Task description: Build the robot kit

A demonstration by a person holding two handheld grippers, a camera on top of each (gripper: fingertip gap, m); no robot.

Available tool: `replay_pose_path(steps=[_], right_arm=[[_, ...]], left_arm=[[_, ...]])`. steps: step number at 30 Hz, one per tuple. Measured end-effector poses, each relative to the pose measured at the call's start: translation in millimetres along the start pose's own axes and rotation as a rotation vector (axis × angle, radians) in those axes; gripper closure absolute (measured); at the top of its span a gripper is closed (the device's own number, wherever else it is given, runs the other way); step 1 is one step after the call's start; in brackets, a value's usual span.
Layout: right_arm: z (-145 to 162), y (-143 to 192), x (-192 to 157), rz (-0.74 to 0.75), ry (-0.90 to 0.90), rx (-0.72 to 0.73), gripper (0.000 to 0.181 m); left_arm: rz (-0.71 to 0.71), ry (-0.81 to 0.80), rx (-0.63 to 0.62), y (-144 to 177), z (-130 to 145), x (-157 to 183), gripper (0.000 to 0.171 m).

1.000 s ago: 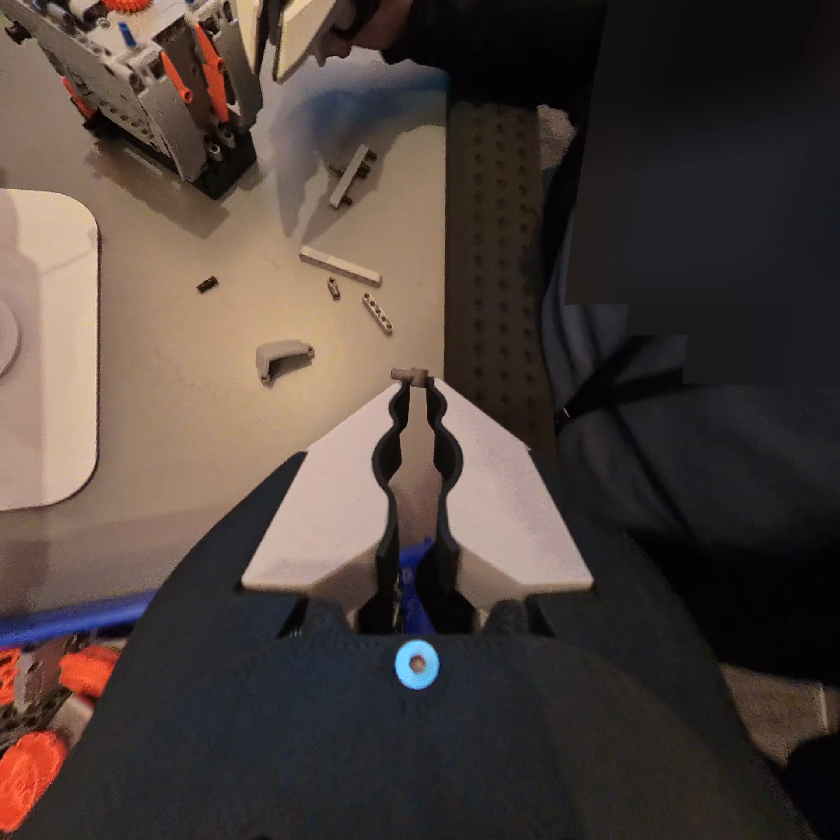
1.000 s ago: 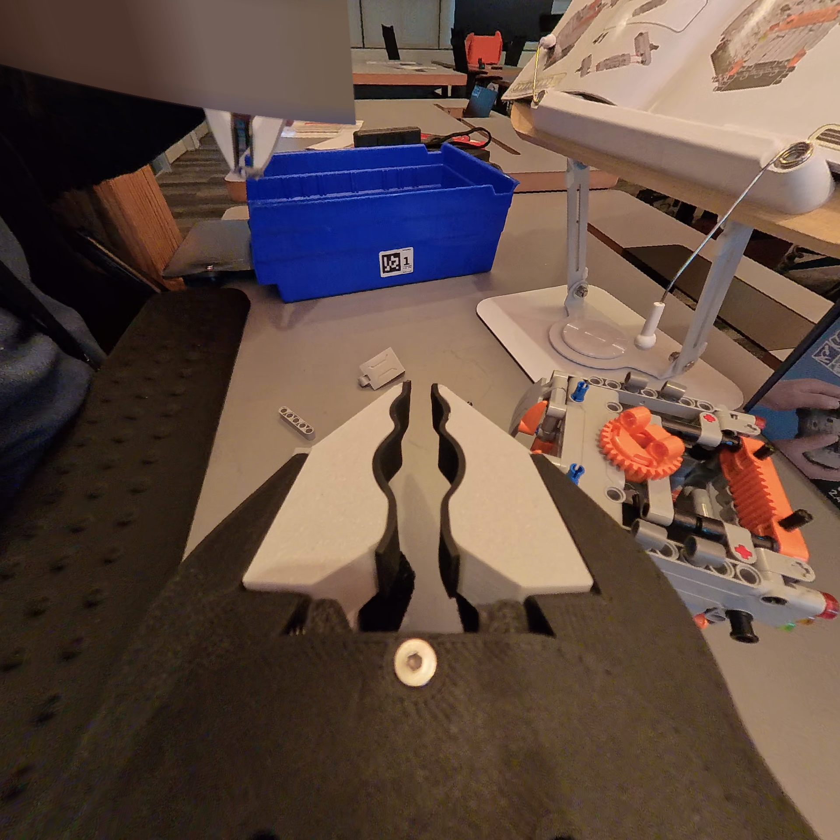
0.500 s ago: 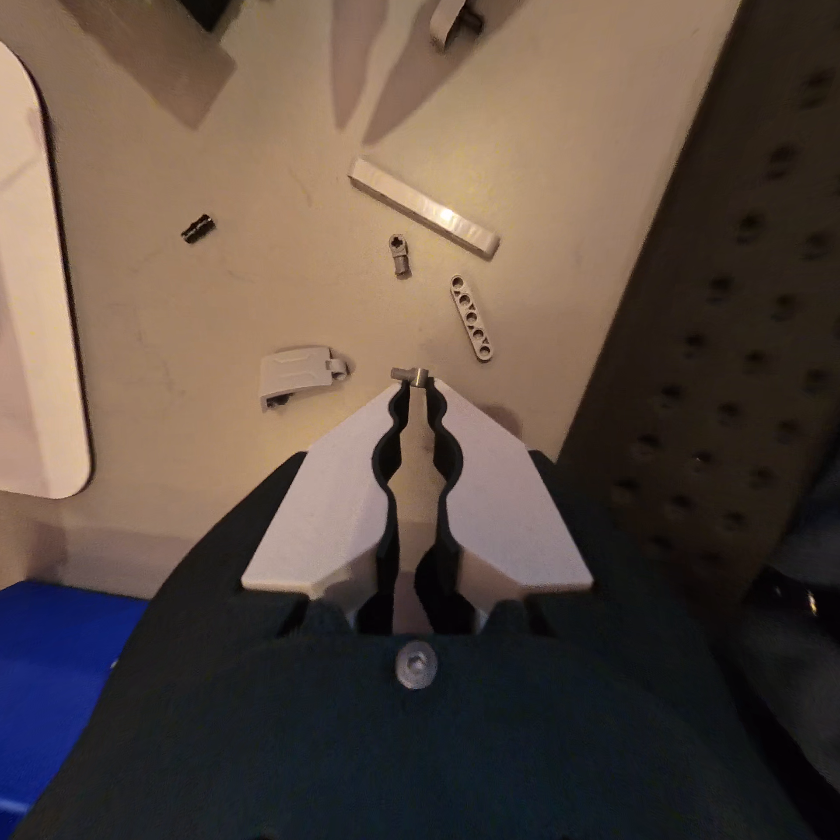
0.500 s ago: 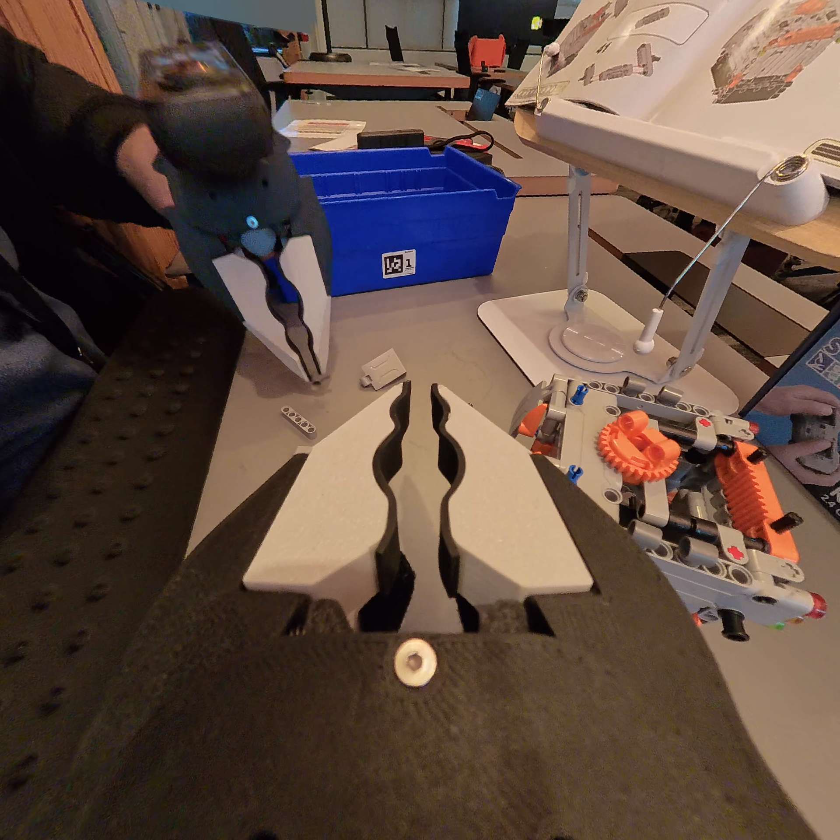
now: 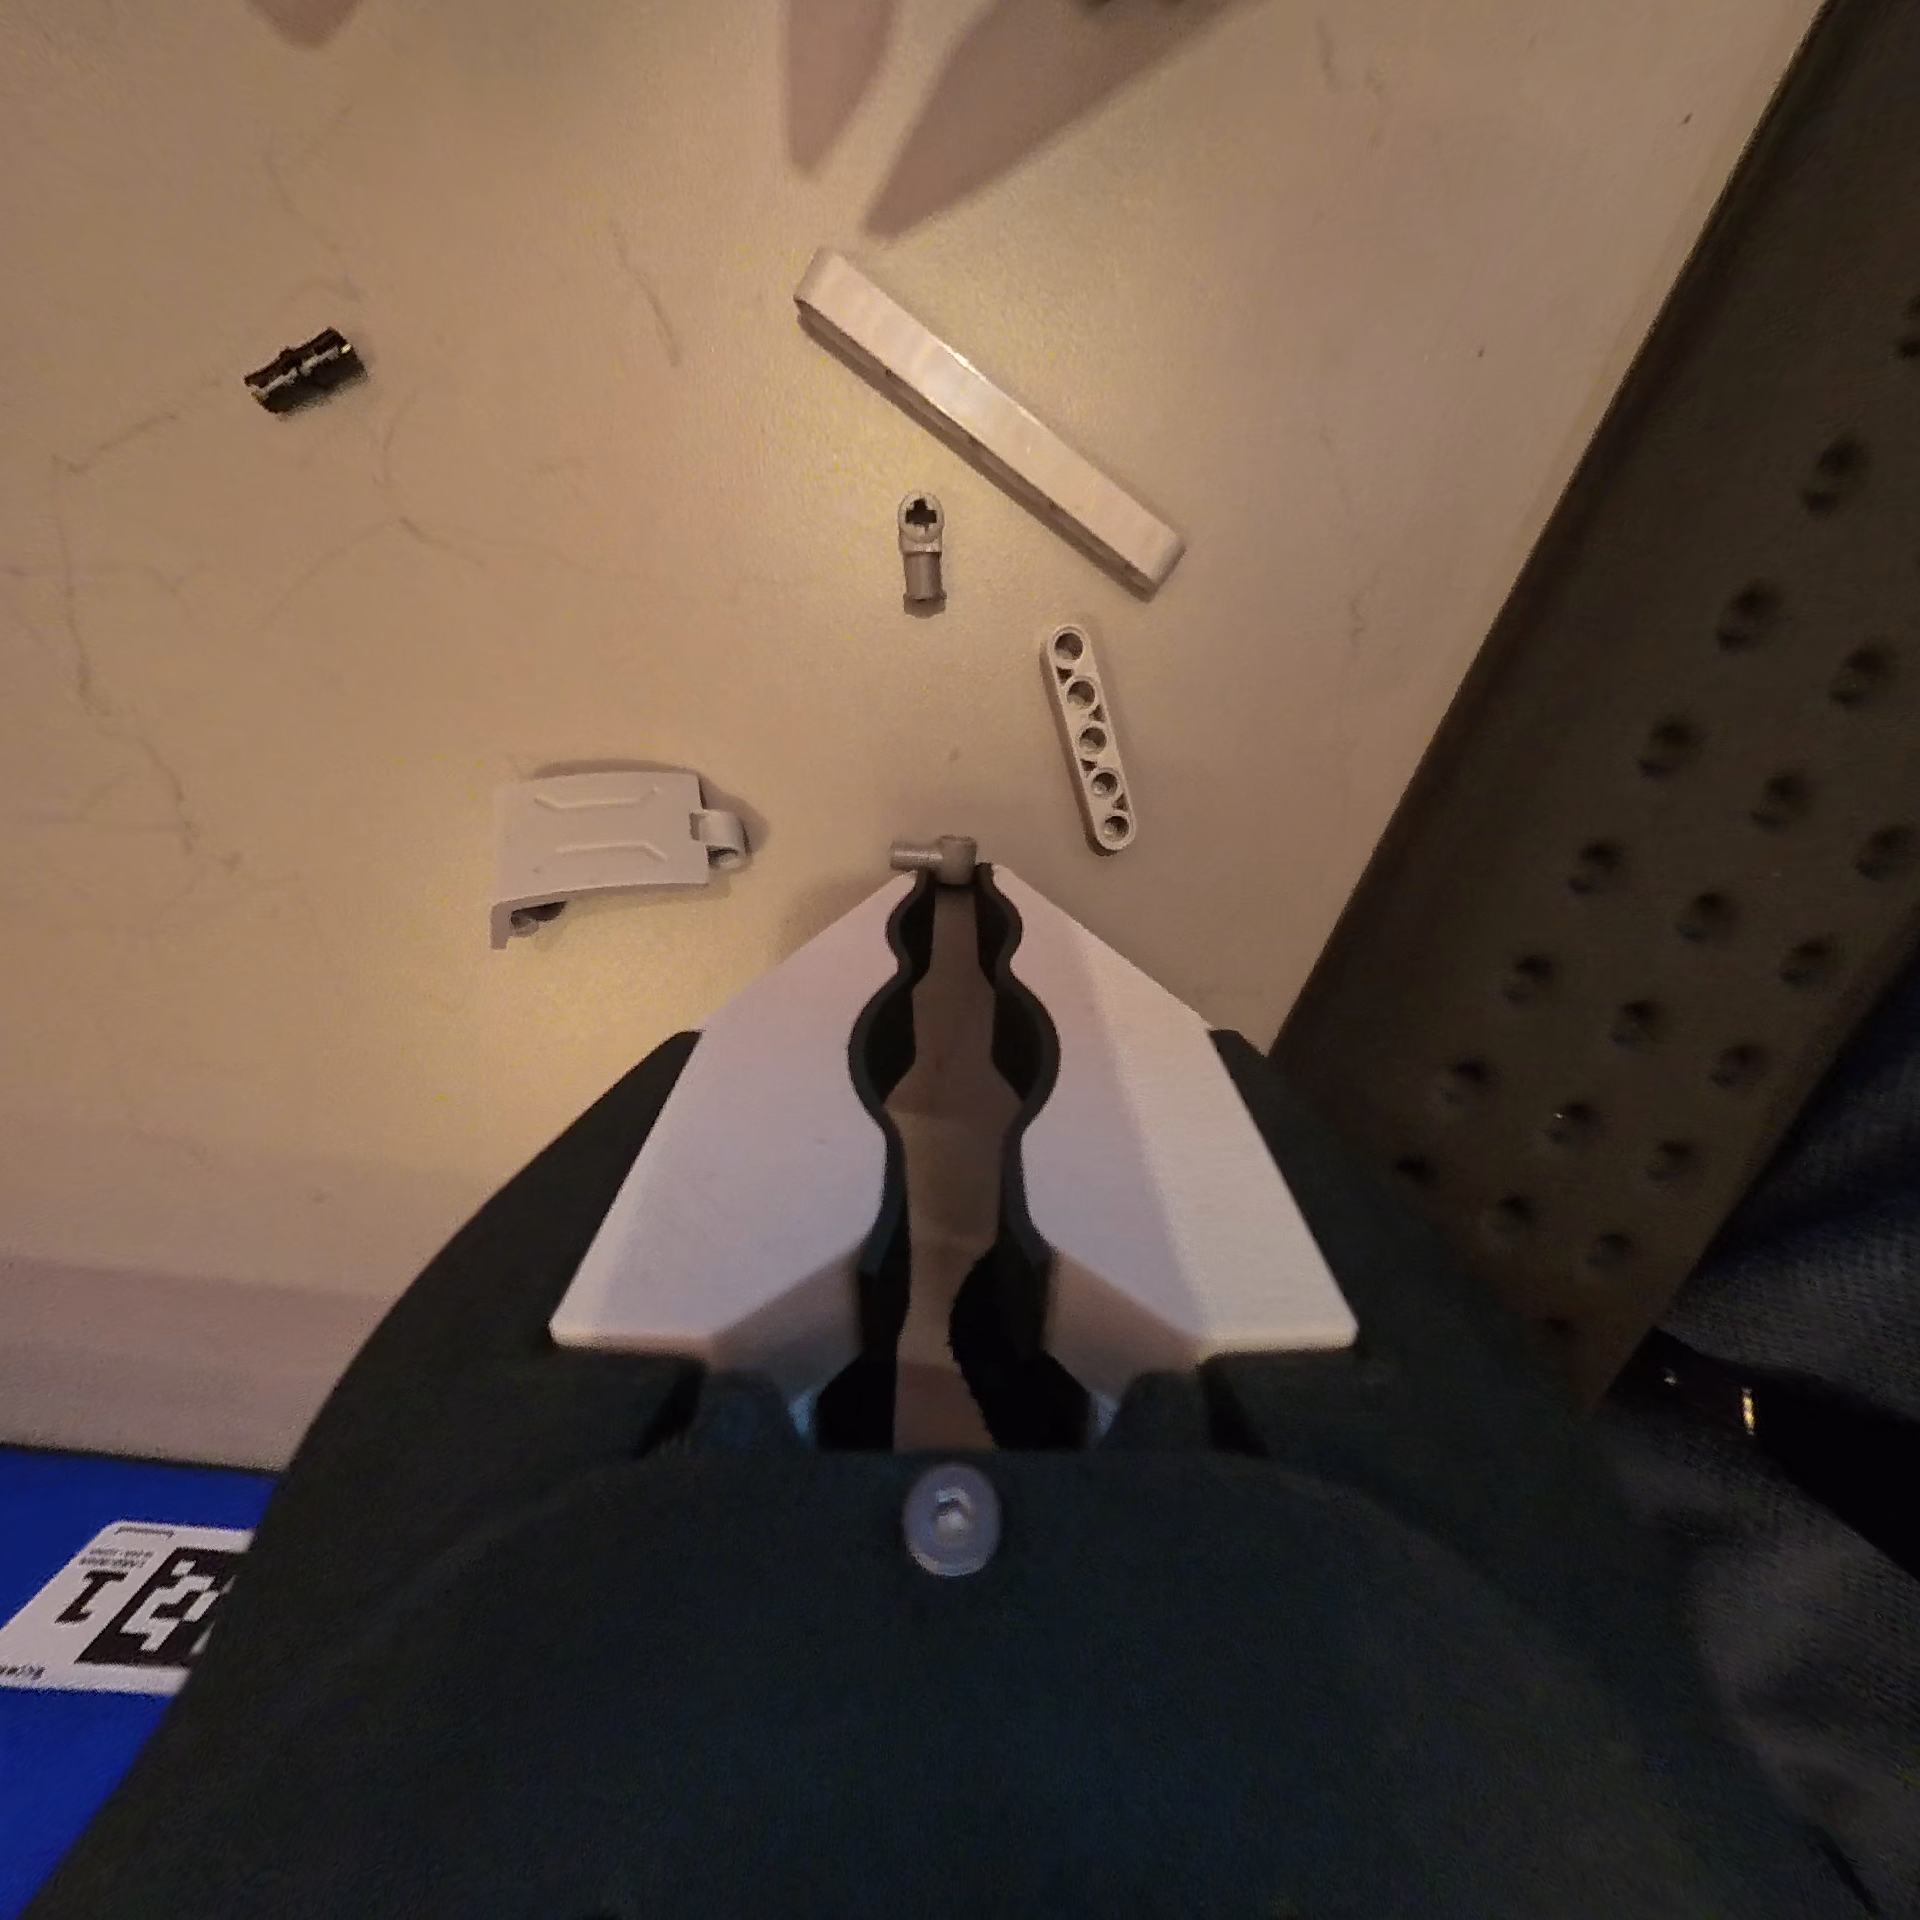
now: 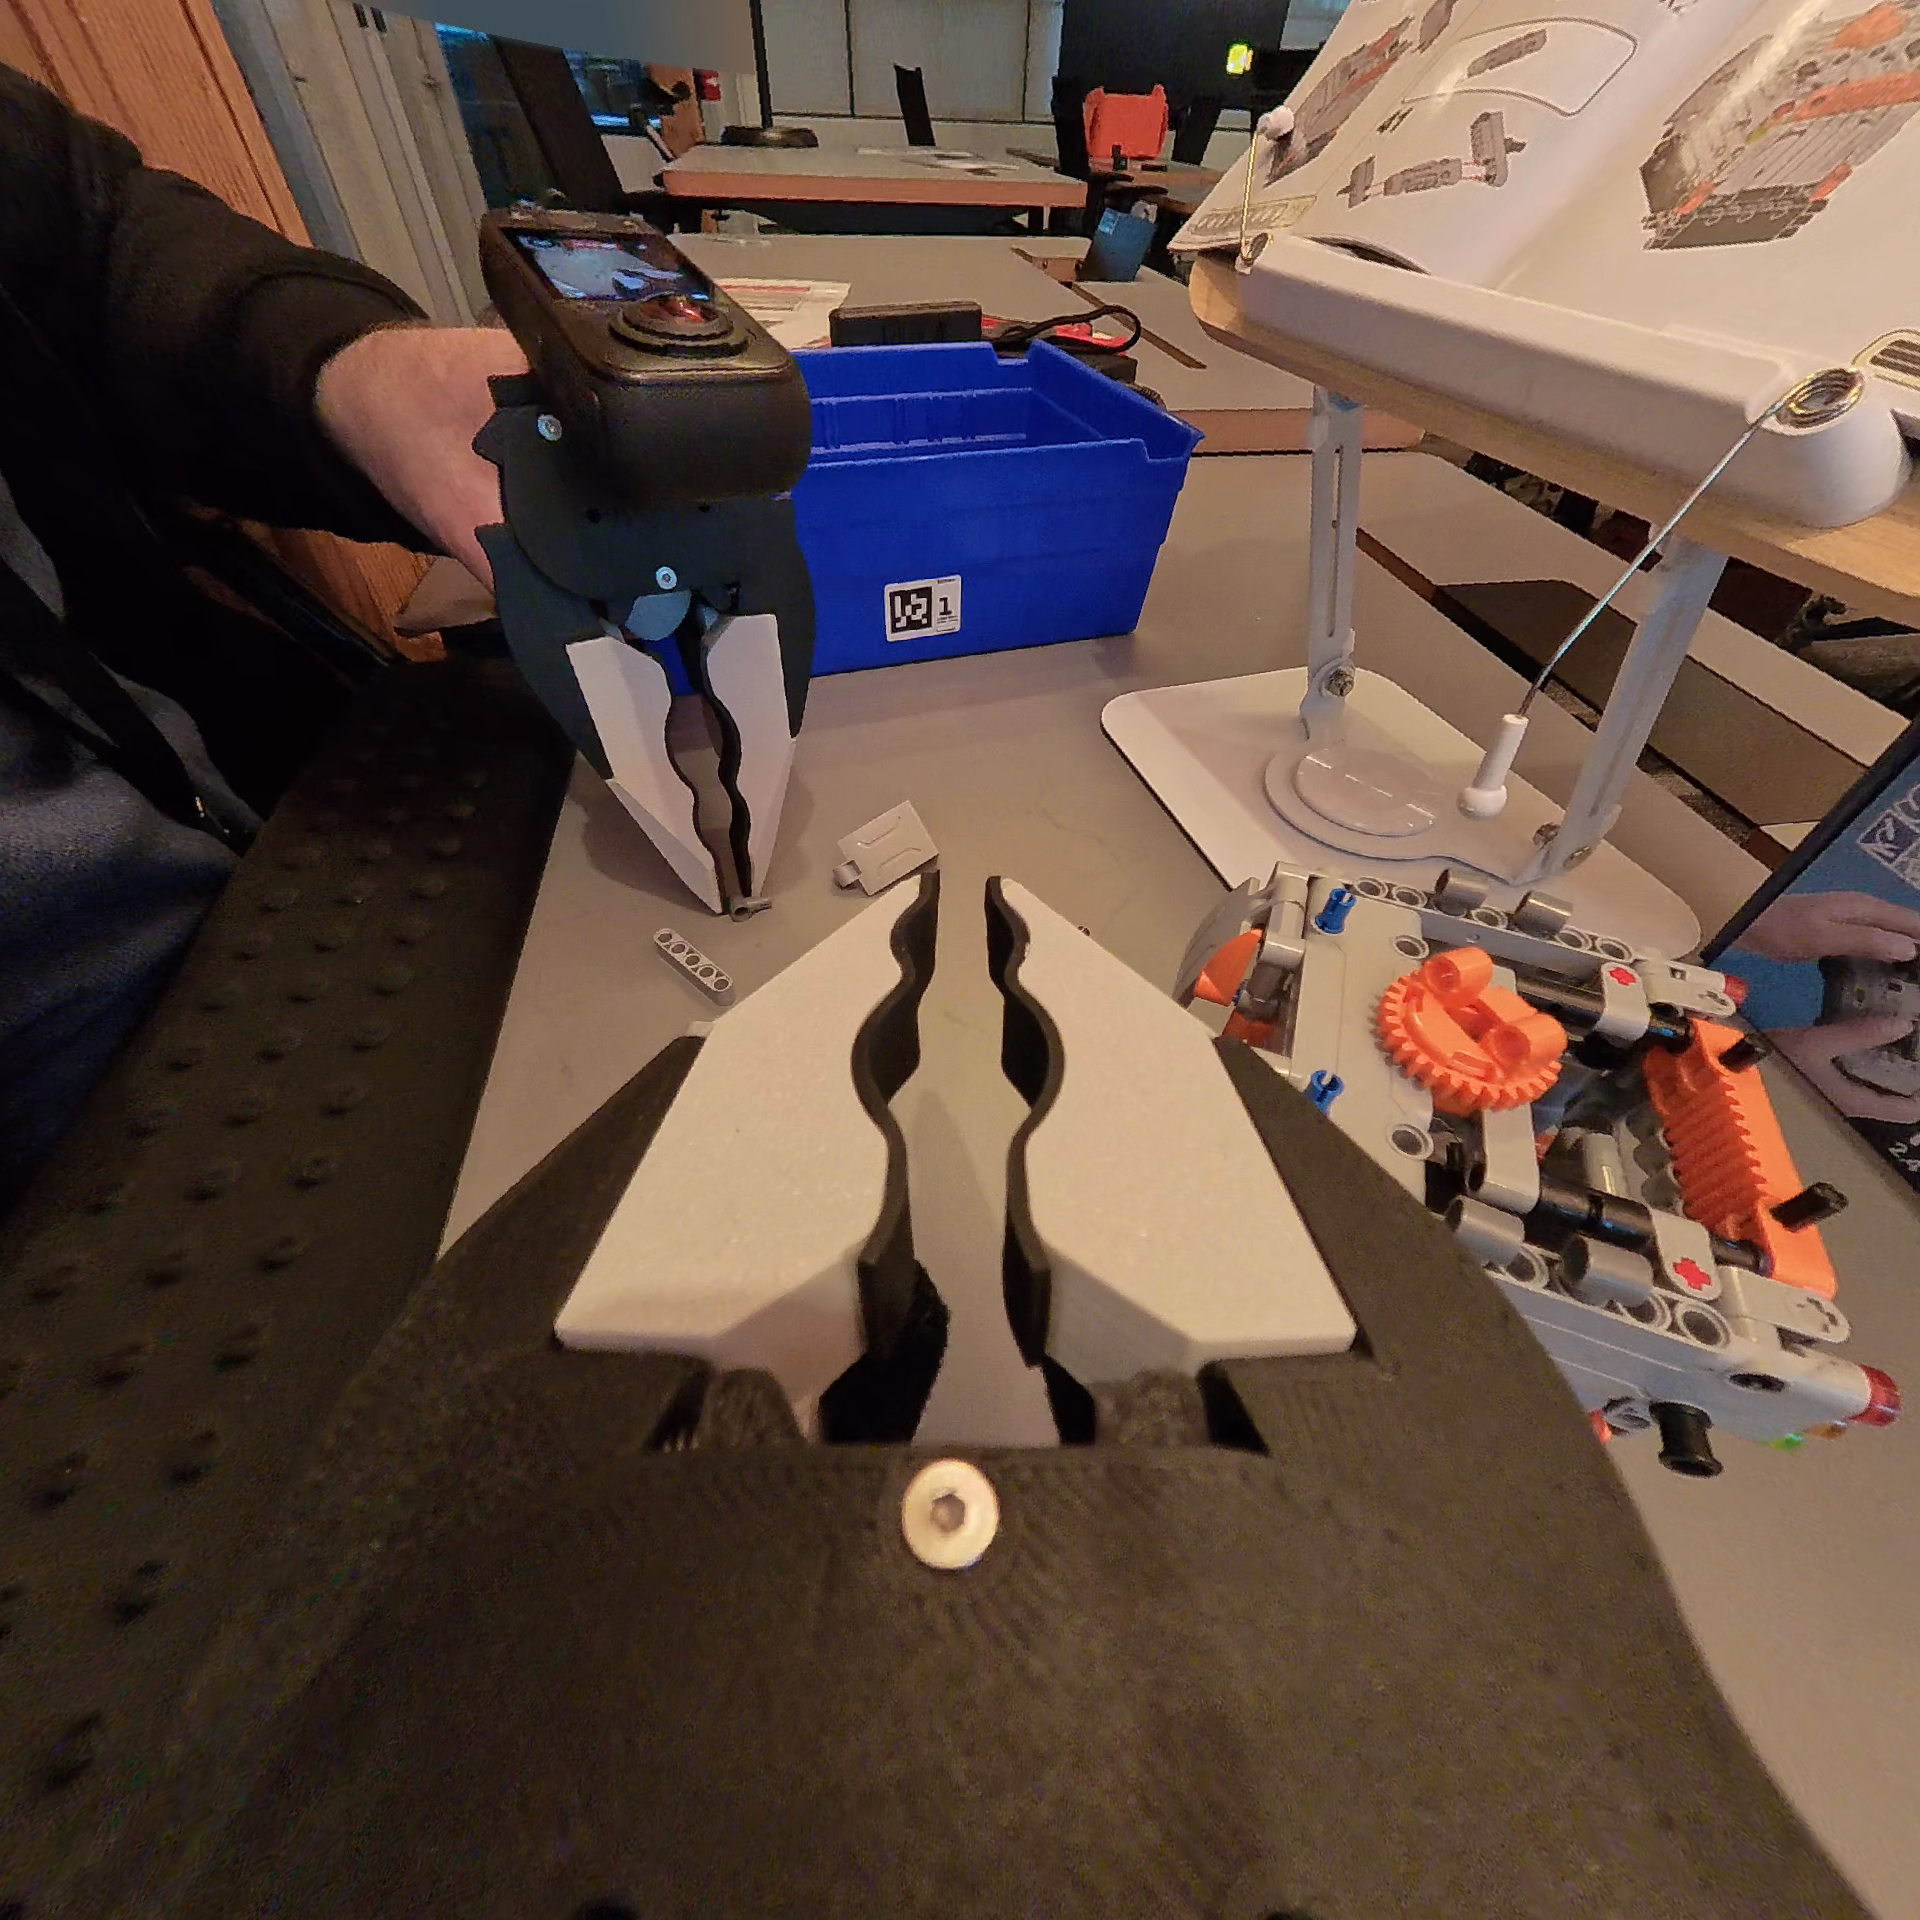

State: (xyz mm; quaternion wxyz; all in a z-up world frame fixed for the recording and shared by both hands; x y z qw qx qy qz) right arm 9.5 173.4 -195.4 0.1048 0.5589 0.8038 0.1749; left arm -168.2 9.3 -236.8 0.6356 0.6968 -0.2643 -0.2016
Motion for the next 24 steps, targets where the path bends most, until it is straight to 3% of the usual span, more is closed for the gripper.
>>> replay_pose_path(steps=[8, 13, 18, 24], right_arm=[[-0.2, 1.0, -0.1, 0.000, 0.000, 0.004, 0.175], [0.3, 1.1, 0.7, -0.003, -0.005, 0.010, 0.175], [0.3, 2.0, 1.3, 0.004, -0.008, 0.011, 0.175], [0.7, 2.6, 1.7, 0.006, -0.009, 0.010, 0.175]], left_arm=[[0.009, 0.025, 0.063, 13.1, -1.5, -0.7, 0.143], [0.009, 0.022, 0.200, 58.8, 10.5, -9.8, 0.171], [0.024, 0.039, 0.328, 101.4, 31.8, -33.9, 0.171], [-0.023, 0.036, 0.354, 138.3, 64.5, -53.5, 0.171]])
Point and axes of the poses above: each gripper's, where its closed fingertips meet, y back along the fingers, z out of its underside, x = y × z across the jaws, the point moved 10 cm from there along y, back along the fingers, and after that the axes turned 10 degrees about -x, right-handed, at the moved point
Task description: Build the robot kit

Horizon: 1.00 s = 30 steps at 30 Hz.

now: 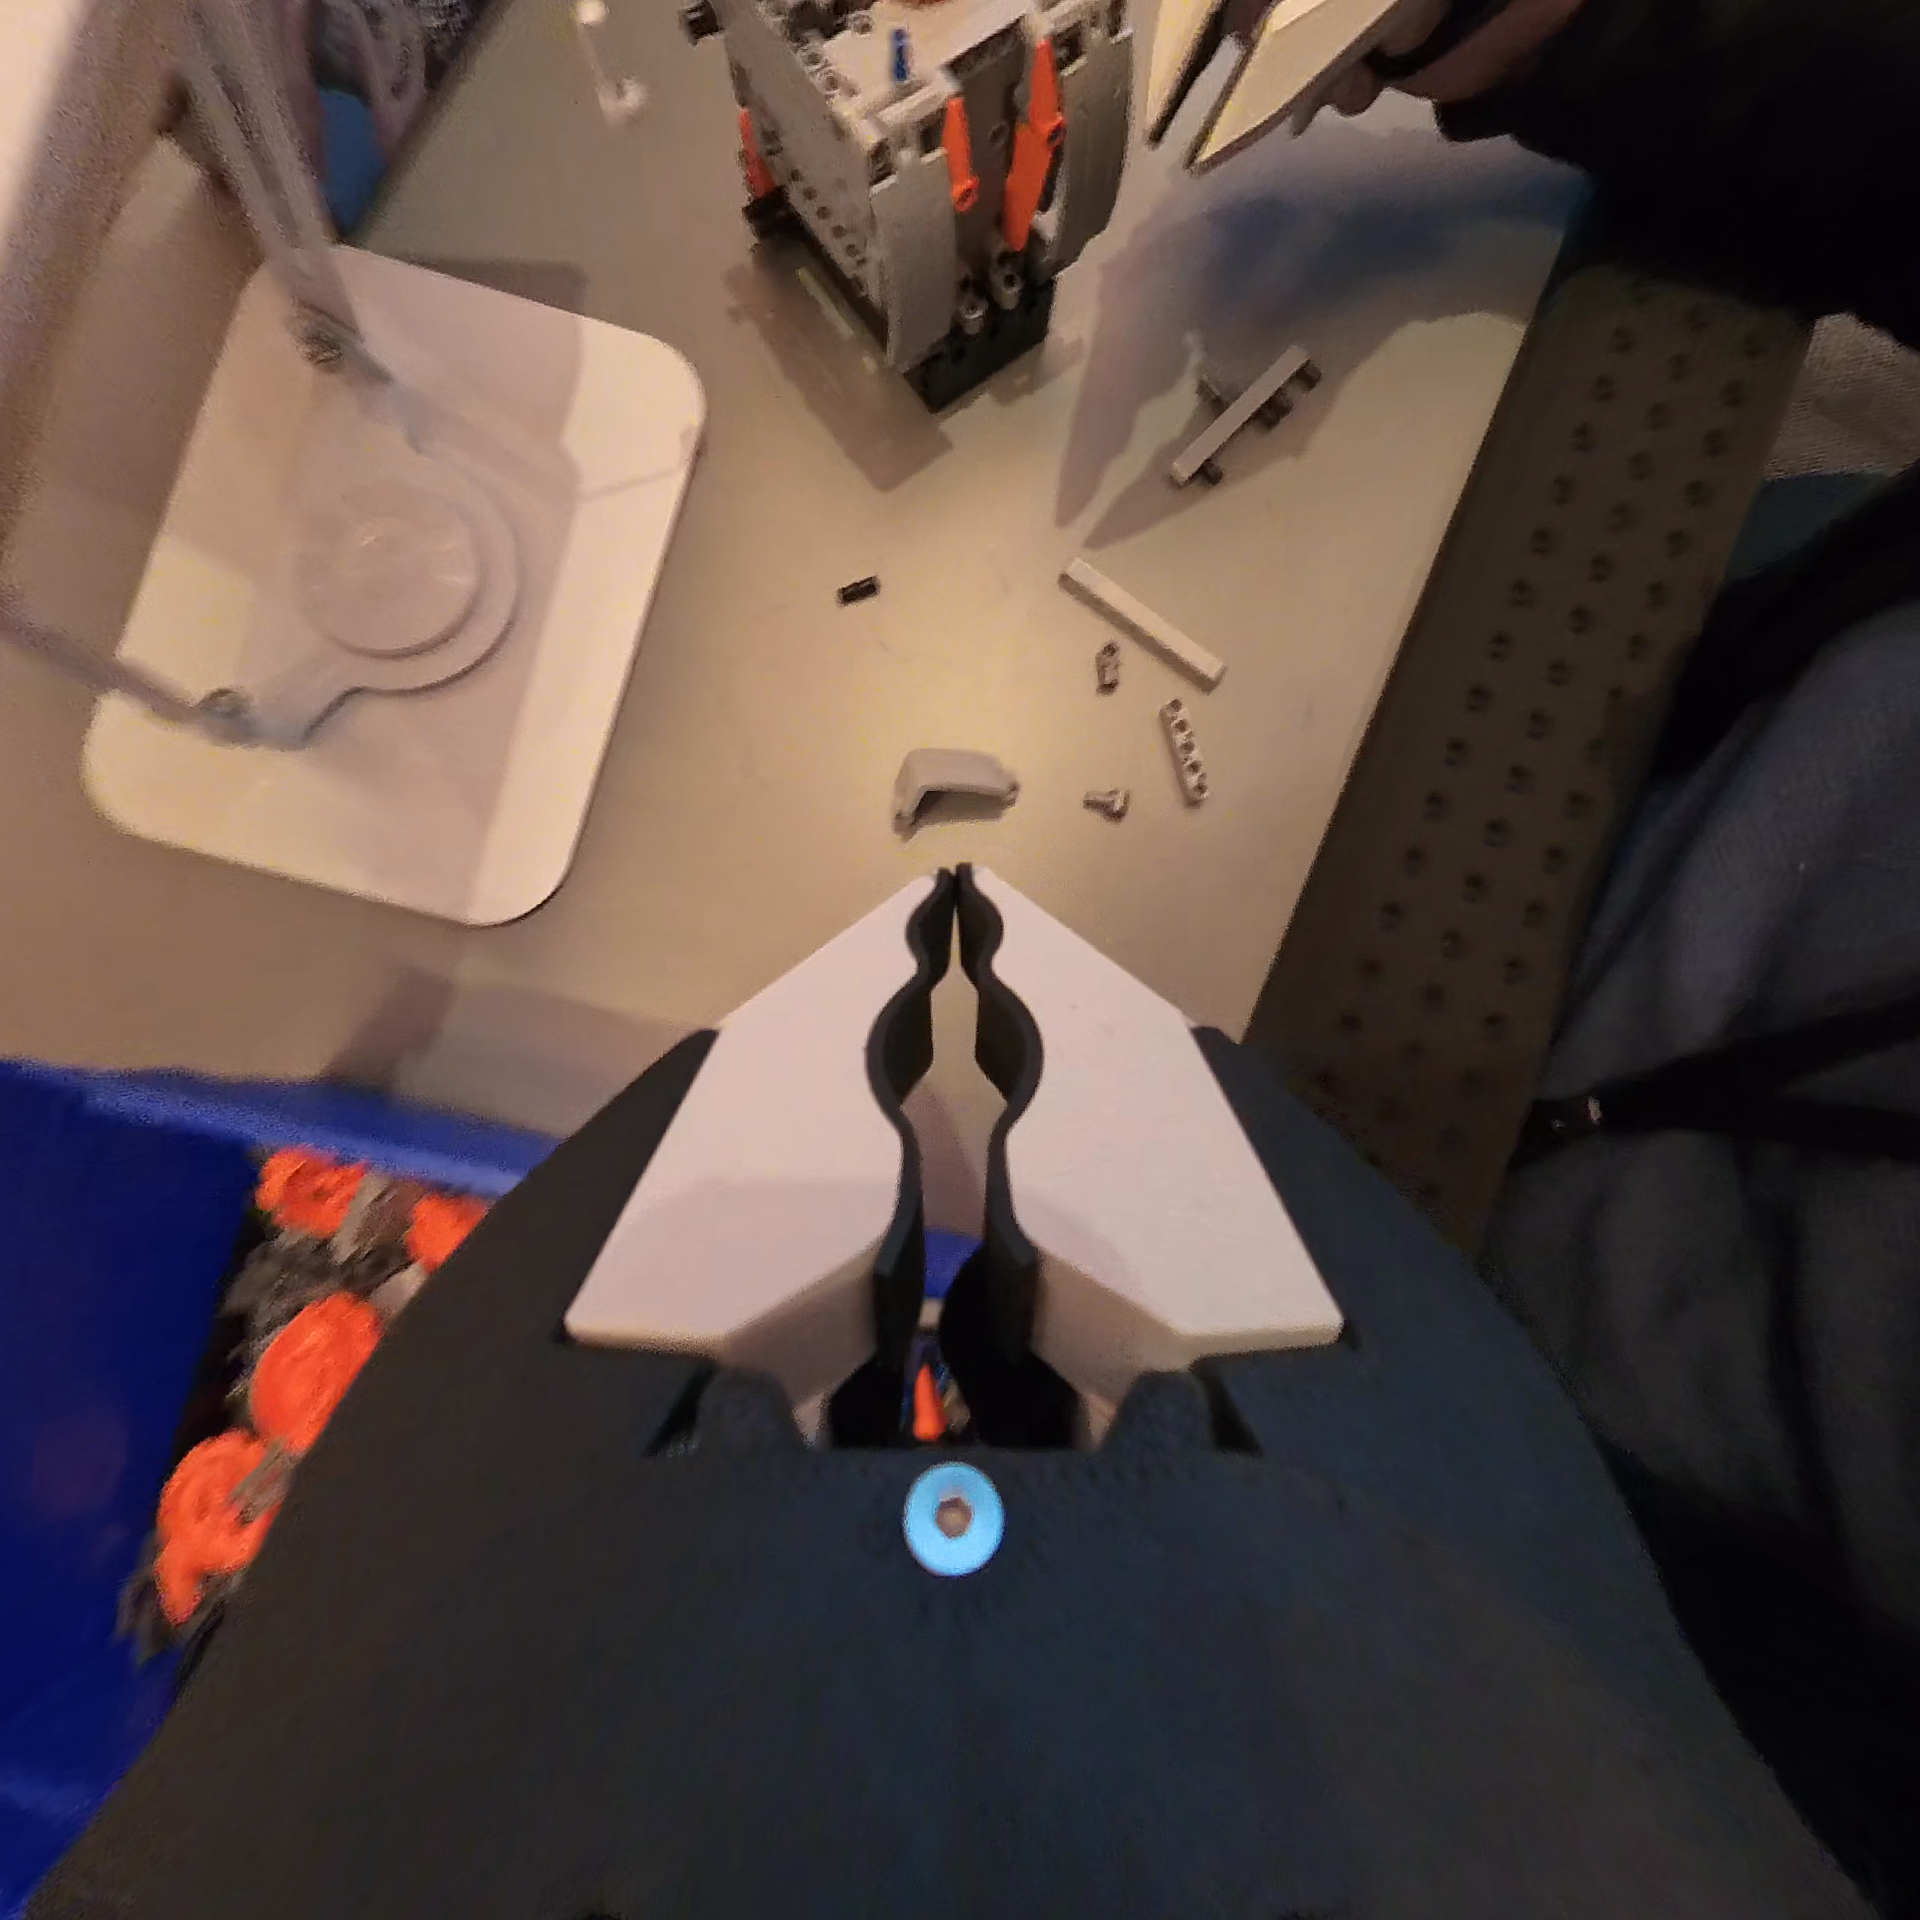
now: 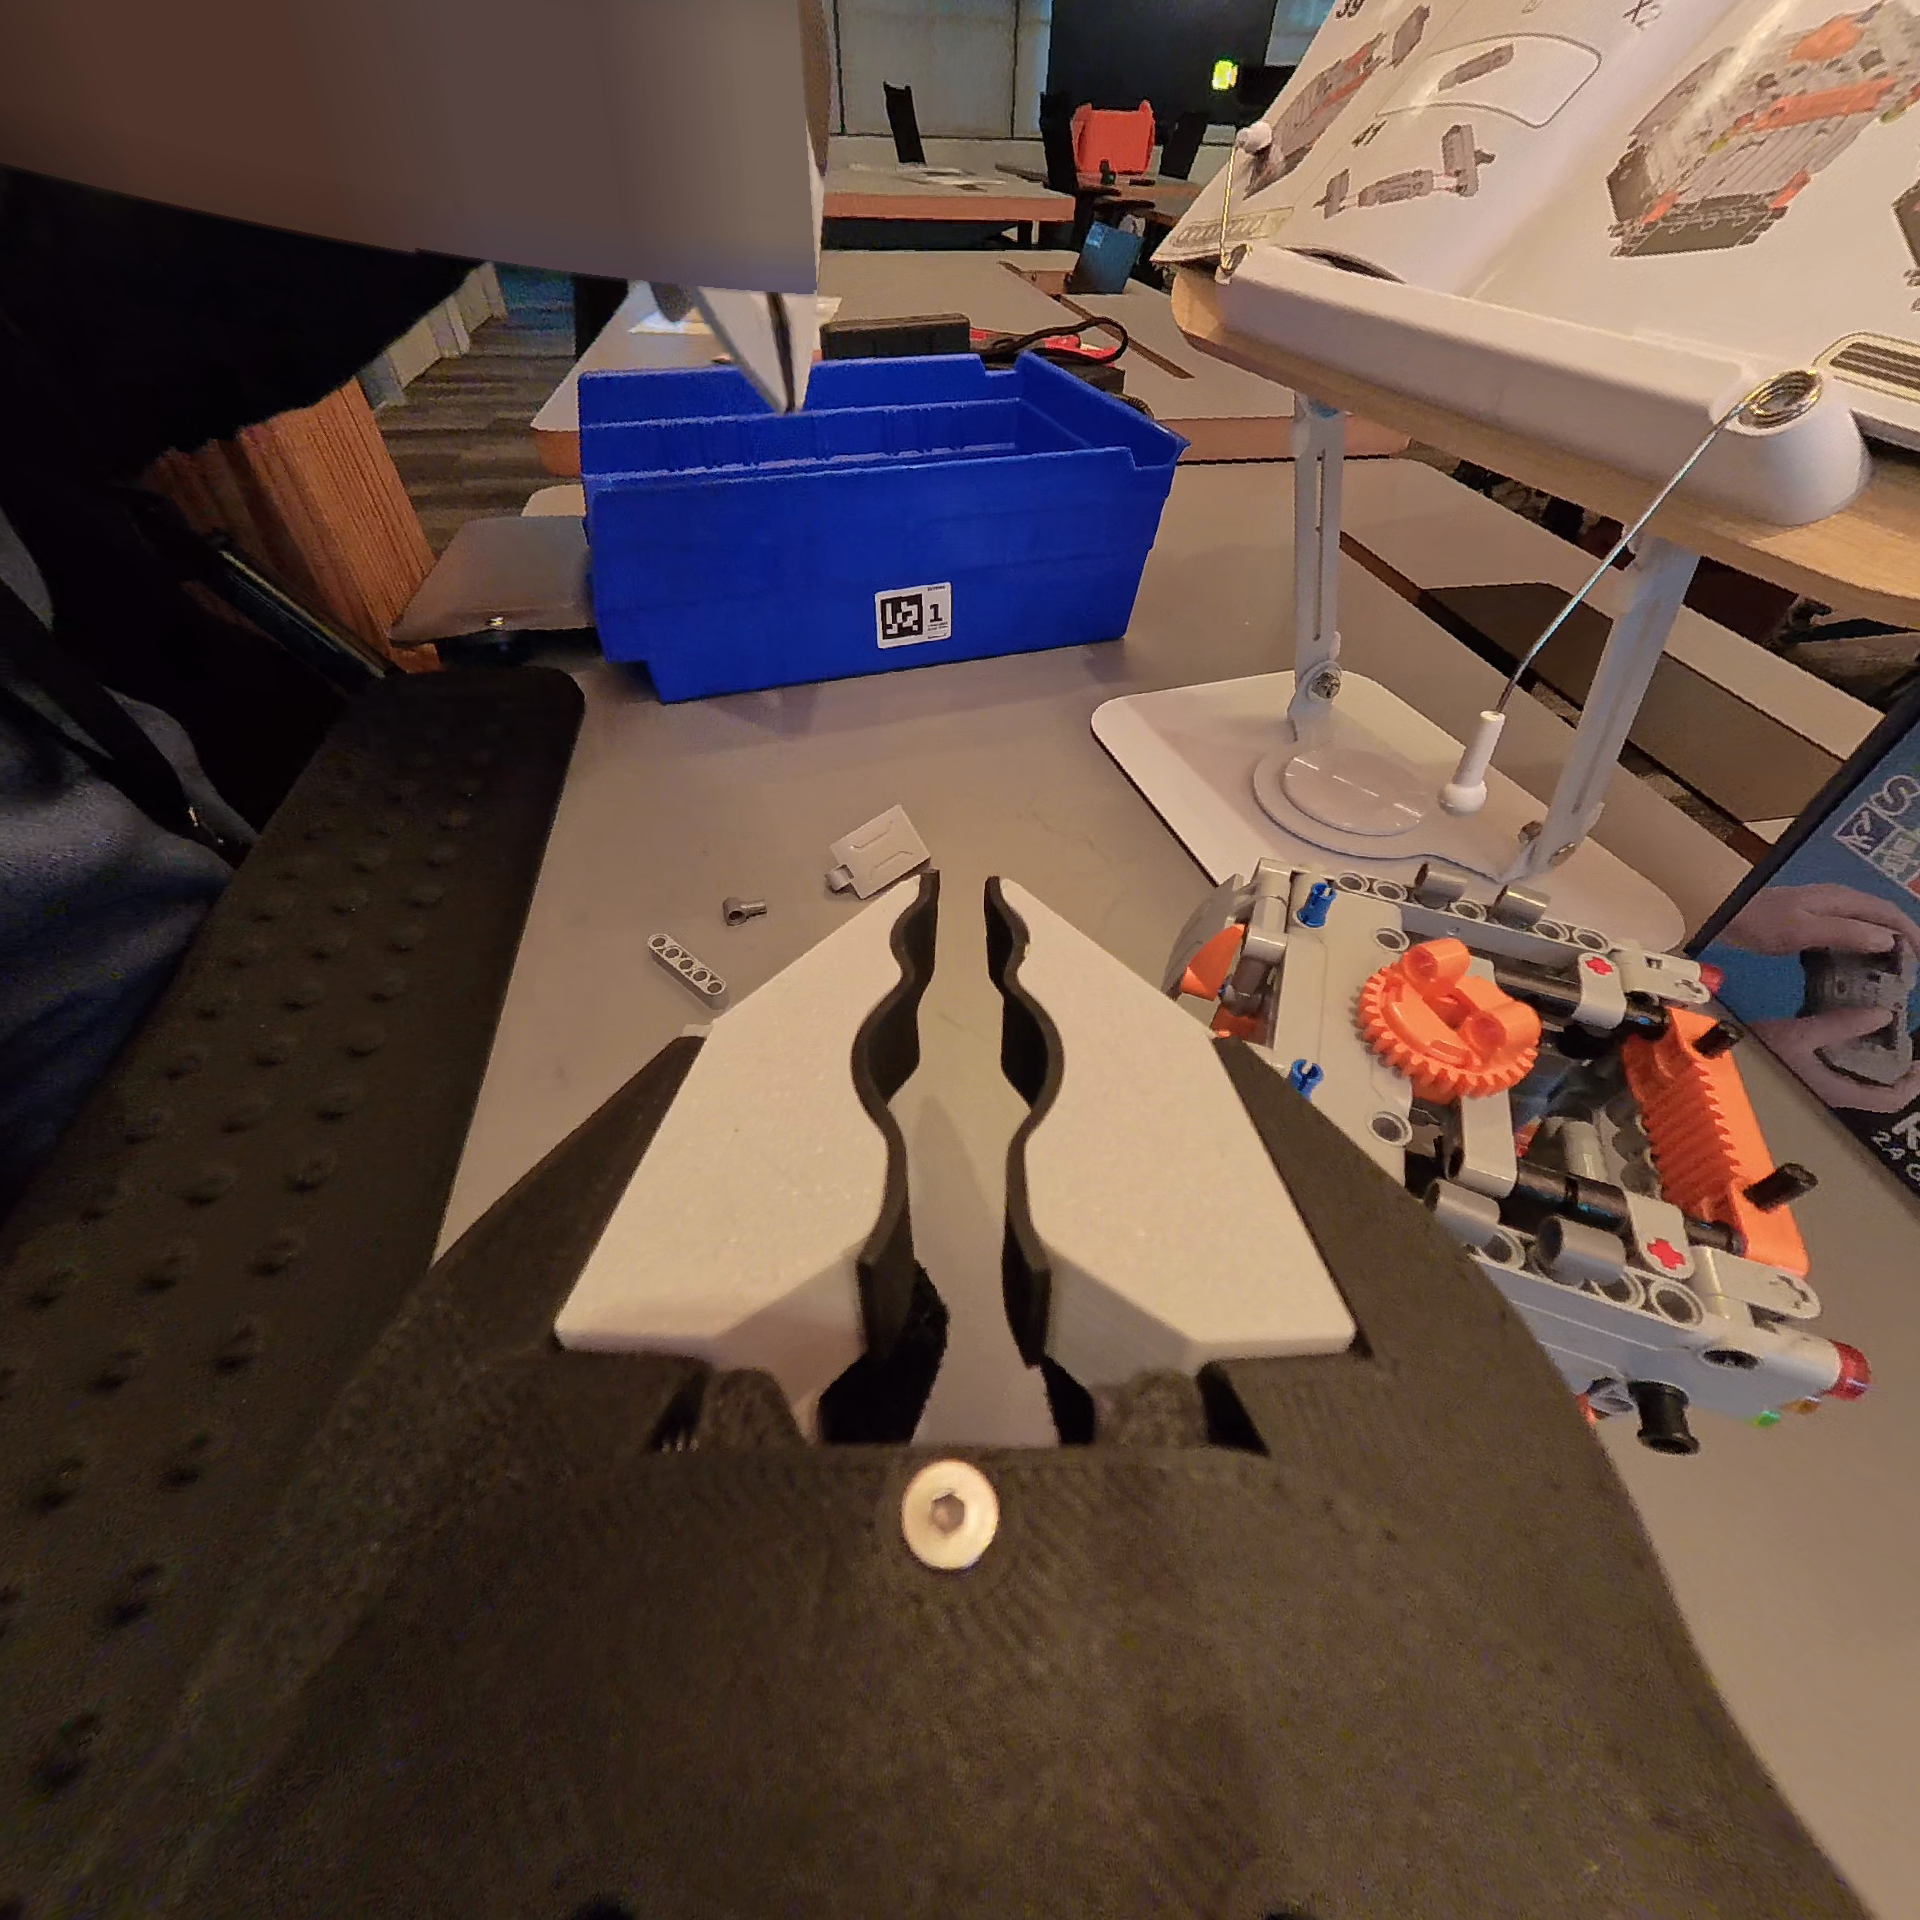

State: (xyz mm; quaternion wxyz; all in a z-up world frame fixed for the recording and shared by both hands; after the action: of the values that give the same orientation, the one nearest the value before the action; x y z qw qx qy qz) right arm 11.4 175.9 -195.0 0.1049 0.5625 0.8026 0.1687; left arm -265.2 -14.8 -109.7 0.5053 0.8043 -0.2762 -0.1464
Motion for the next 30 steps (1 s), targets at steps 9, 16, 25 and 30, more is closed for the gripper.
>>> replay_pose_path(steps=[9, 16, 25, 30], right_arm=[[1.5, -1.4, 0.8, -0.002, -0.007, -0.007, 0.175], [4.7, -4.1, 2.7, -0.004, -0.020, -0.022, 0.175], [9.4, -6.0, 6.2, 0.000, -0.038, -0.038, 0.175], [11.3, -5.9, 8.4, 0.004, -0.051, -0.039, 0.175]], left_arm=[[-0.084, 0.063, -0.231, 47.9, 69.3, -43.6, 0.171], [0.019, 0.056, -0.368, 25.6, 109.7, -54.1, 0.164], [0.190, -0.054, -0.493, -25.6, 130.7, -44.1, 0.160], [0.306, -0.093, -0.533, -46.1, 138.9, -34.9, 0.159]])
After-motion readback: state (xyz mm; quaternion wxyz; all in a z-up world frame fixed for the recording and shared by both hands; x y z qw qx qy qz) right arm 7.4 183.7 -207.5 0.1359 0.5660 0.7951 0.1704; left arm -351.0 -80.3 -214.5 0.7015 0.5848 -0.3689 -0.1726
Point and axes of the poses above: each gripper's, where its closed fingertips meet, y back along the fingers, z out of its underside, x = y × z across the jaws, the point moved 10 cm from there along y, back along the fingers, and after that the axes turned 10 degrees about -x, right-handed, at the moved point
